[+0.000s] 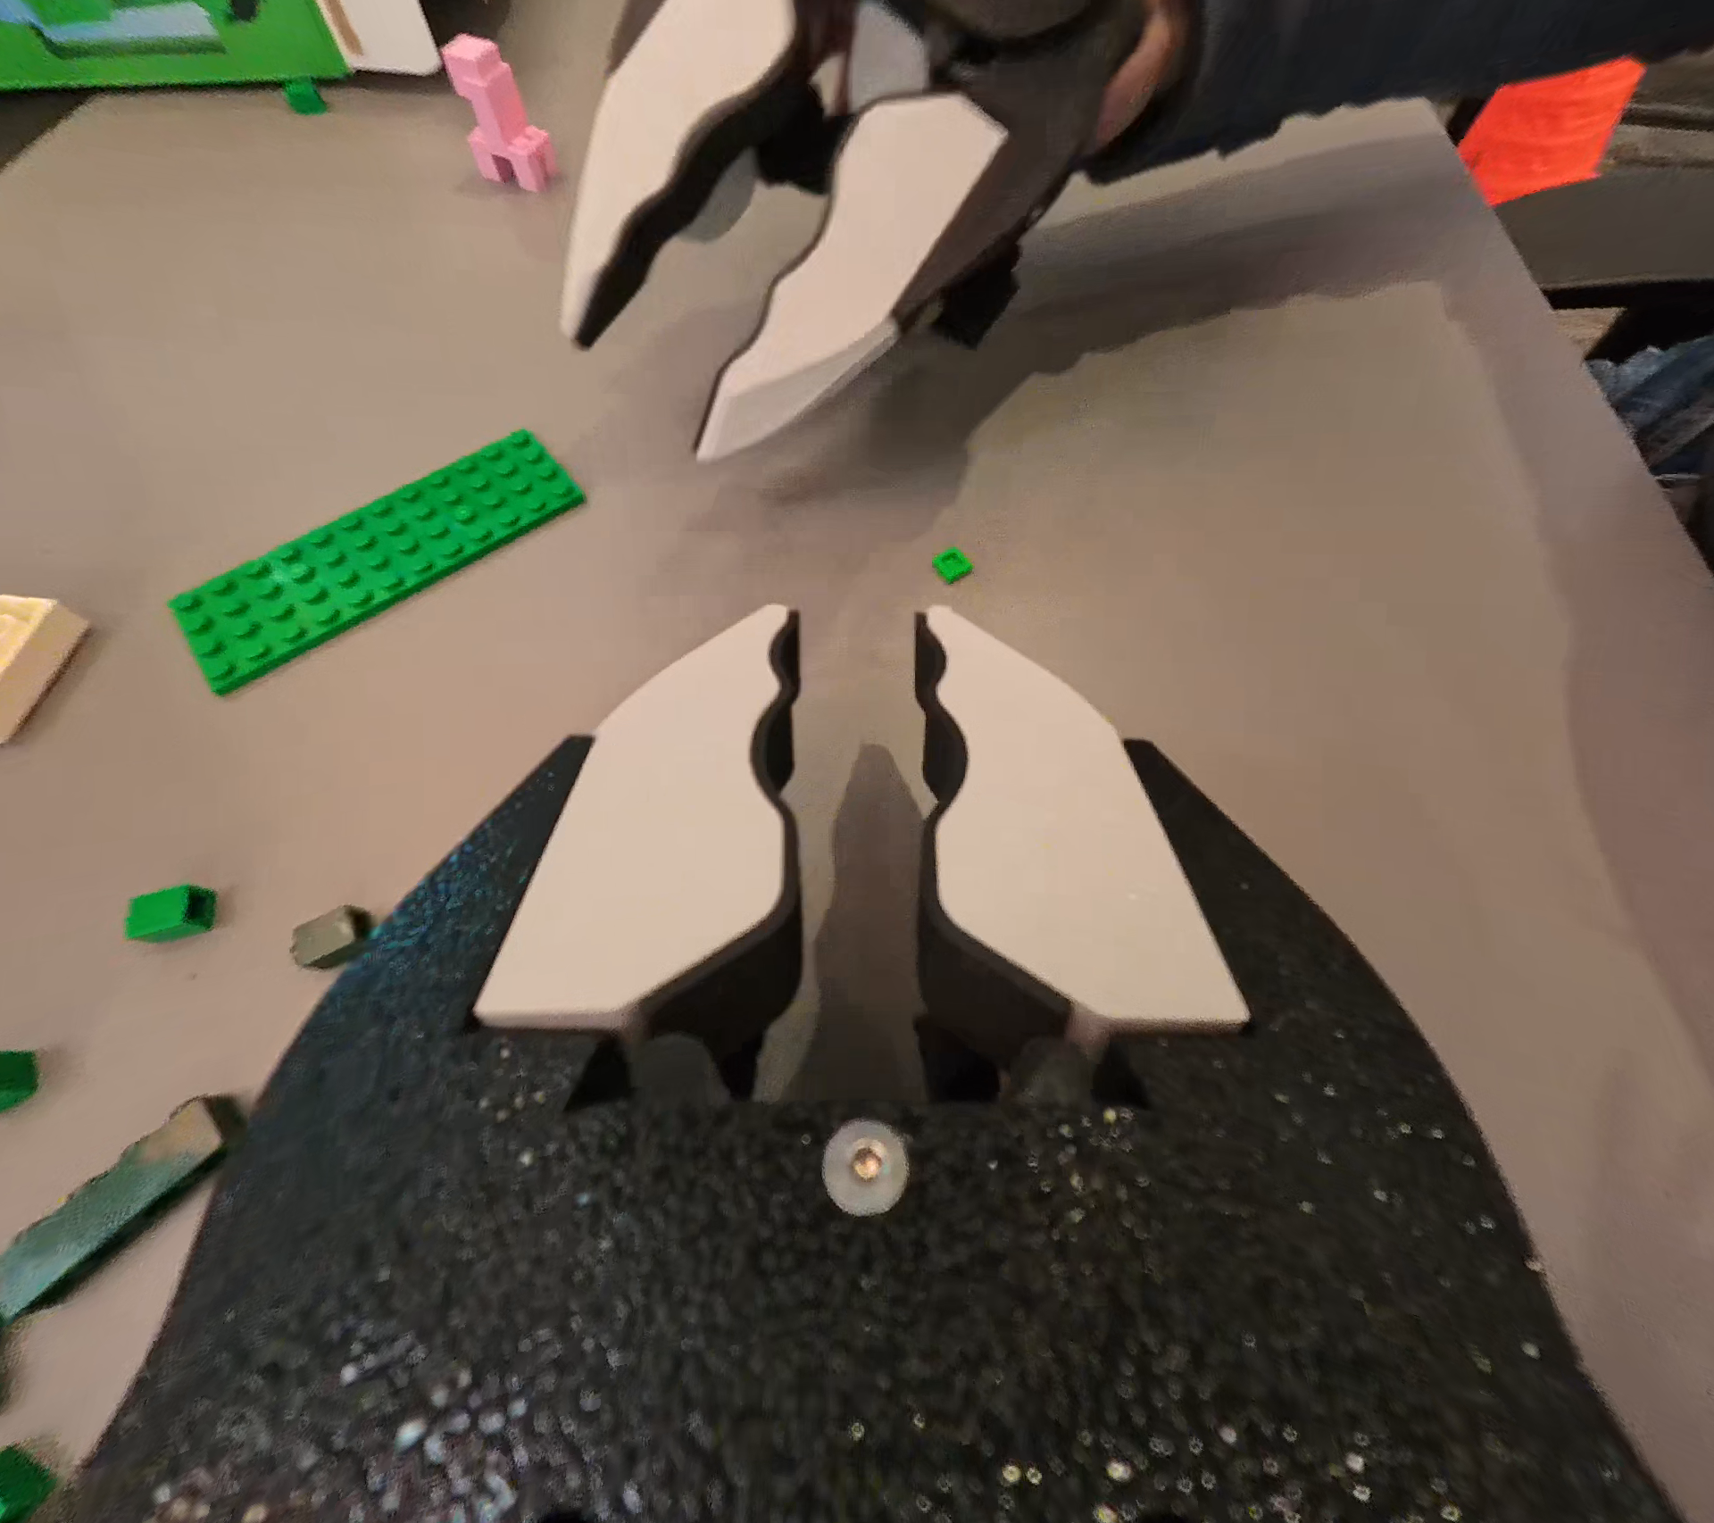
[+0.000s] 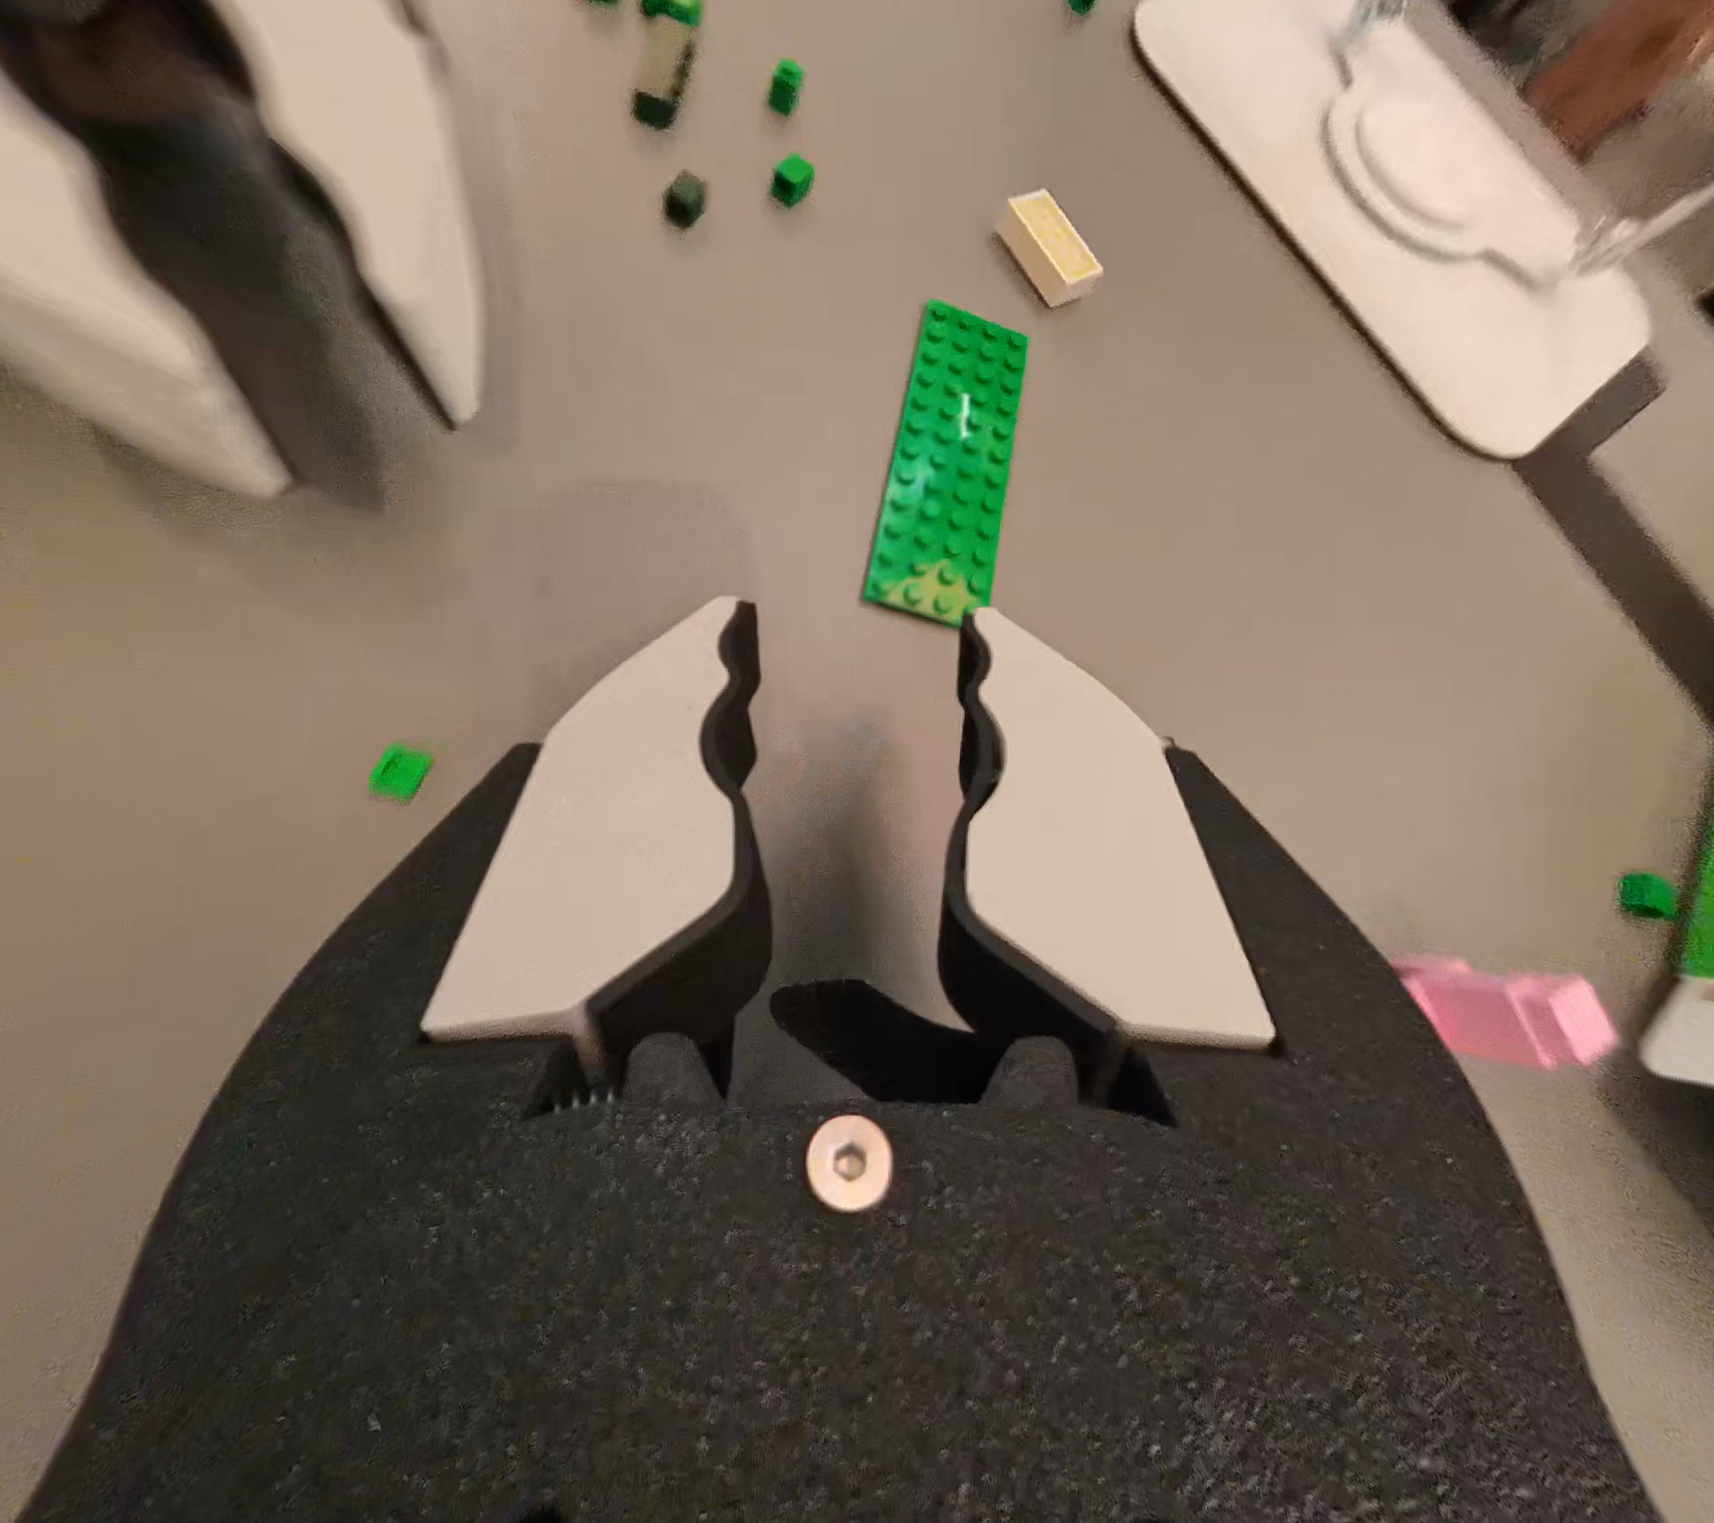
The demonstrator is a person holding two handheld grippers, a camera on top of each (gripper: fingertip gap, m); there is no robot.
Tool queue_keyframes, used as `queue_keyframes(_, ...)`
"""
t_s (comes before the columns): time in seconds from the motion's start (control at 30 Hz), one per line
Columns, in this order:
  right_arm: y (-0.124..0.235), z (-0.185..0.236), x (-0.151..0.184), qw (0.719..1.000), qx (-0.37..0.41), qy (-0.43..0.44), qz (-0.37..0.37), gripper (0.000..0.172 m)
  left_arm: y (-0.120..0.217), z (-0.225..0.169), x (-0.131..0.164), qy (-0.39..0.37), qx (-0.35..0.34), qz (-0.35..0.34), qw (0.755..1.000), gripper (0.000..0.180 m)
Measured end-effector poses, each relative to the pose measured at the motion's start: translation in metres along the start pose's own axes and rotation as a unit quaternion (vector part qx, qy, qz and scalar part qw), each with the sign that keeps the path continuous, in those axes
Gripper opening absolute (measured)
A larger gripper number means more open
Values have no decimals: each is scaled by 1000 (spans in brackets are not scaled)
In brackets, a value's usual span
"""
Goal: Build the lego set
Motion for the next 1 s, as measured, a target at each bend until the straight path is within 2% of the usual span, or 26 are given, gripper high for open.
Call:
queue_keyframes(0.2,-42,-20,-8,995,-14,-42,95,47,18,6,-1,-20,-53,-37,998,30)
queue_keyframes(0.37,-47,-23,-8,982,-52,-60,173,28,34,15,-4,-17,-88,-66,994,31)
queue_keyframes(0.43,-46,-22,-8,980,-55,-37,190,26,39,18,-7,-14,-98,-77,992,34)
queue_keyframes(0.47,-46,-20,-8,979,-60,-19,194,20,41,19,-8,-15,-102,-79,992,35)
queue_keyframes(0.53,-43,-17,-6,980,-62,22,187,19,43,20,-8,-16,-107,-79,991,38)
queue_keyframes(0.57,-41,-14,-5,980,-69,38,182,12,42,19,-7,-17,-105,-76,991,39)
queue_keyframes(0.67,-32,0,0,979,-106,90,152,12,40,18,-5,-19,-100,-63,993,42)
queue_keyframes(0.83,-8,37,6,951,-226,200,62,13,32,9,-5,-11,-67,-60,996,45)
queue_keyframes(0.93,8,40,1,954,-236,185,11,21,24,6,-6,-6,-61,-48,997,51)
queue_keyframes(1.0,17,38,2,958,-242,153,1,25,15,5,-4,-20,-61,-8,998,59)
Point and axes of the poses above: each gripper's, where its closed fingertips meet, y back along the fingers, x out of its underside, z = x × y across the jaws, the point moved 1 cm from there along y, back along the fingers, and after that the axes turned 8 degrees about z, right-handed, at the moved point
